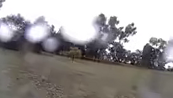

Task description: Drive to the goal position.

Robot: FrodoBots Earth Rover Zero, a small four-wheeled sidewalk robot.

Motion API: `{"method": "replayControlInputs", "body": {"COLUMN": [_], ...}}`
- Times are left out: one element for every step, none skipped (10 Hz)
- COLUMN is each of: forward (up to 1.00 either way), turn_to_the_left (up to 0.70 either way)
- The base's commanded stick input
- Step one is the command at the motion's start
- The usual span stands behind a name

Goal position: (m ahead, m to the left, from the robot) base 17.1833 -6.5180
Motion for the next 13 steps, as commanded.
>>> {"method": "replayControlInputs", "body": {"forward": [1.0, 1.0, 1.0, 1.0, 1.0, 1.0, 1.0, 1.0, 1.0, 1.0, 1.0, 1.0, 1.0], "turn_to_the_left": [0.01, 0.01, 0.01, 0.01, 0.01, 0.01, 0.01, 0.01, 0.01, 0.01, 0.01, 0.01, 0.01]}}
